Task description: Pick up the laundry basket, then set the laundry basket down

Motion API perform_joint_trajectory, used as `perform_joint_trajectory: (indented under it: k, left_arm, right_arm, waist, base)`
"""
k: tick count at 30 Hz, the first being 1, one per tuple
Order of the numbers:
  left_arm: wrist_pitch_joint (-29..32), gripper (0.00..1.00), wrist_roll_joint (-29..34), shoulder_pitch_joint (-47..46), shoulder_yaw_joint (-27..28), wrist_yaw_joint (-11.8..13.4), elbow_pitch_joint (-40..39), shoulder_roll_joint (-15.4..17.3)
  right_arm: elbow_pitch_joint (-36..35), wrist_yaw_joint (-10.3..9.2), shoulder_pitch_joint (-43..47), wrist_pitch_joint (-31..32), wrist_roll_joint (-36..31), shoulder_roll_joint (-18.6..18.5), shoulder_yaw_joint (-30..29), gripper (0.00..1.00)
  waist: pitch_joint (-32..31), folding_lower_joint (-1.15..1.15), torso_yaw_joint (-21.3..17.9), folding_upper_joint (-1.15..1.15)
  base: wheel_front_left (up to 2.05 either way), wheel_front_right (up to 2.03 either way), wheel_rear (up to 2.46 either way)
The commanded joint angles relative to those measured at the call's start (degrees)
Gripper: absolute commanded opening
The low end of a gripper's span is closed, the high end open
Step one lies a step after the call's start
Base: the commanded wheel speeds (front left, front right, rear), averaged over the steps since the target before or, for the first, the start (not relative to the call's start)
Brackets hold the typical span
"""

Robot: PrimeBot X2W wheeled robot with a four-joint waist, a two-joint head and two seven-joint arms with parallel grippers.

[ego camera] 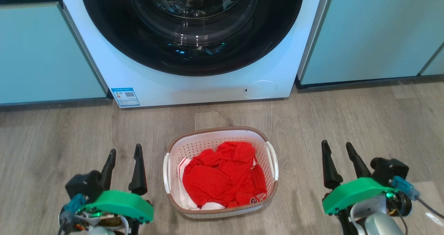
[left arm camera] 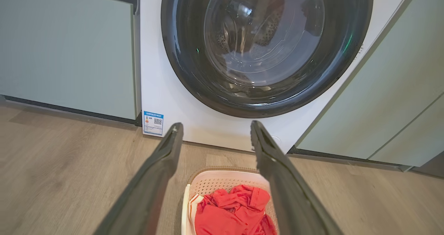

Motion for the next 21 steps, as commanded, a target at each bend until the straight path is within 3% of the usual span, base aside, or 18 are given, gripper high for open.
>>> perform_joint_trajectory:
  k: [1,21]
  left_arm:
    - [-0.99,1.00,2.25,-1.29,0.99,0.49,-2.39,0.78]
    - [-4.49,1.00,15.20,-0.23,-0.25,1.89,-3.00,0.97]
  right_arm:
    - [-2.31,-0.07,-2.63,-1.27,-2.16,-0.60,1.67,1.00]
    - [-3.60,-0.09,-2.91,-4.75,-16.00,-0.75,4.47,1.00]
  waist:
    - [-0.12,0.00,0.00,0.00]
    - [-0.18,0.00,-0.36,0.00]
  base:
    - [0.00,0.00,0.00]
    - [0.00,0.00,0.00]
